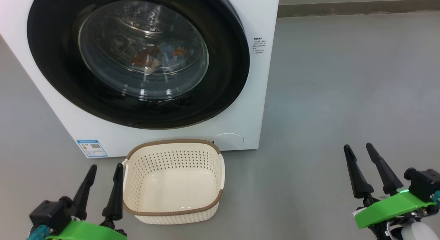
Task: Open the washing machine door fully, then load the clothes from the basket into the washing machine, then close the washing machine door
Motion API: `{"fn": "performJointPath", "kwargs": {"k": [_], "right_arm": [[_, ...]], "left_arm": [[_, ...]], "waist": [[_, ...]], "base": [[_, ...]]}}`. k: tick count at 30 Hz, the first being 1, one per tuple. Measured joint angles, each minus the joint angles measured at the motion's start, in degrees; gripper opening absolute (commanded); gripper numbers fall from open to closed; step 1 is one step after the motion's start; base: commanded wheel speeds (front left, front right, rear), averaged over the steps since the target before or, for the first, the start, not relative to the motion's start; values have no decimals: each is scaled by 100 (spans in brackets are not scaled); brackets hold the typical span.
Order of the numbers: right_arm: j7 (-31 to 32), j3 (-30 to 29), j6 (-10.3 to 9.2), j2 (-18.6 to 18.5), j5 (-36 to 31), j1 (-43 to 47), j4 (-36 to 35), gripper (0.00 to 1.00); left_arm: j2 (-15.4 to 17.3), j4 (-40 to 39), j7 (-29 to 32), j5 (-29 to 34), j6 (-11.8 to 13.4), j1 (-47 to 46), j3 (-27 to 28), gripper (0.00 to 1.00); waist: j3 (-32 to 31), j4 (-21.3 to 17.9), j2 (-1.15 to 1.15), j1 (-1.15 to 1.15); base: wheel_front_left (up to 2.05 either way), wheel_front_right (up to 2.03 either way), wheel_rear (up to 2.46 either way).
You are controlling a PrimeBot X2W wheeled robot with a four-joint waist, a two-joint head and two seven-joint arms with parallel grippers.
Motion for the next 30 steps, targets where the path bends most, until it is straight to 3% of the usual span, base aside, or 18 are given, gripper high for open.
{"fn": "performJointPath", "kwargs": {"k": [30], "right_arm": [[0,-179,0,153,-302,42,277,100]], "left_arm": [[-123,3,0,211,0,66,201,100]], "waist": [[-17,58,0,0]], "base": [[0,0,0]]}}
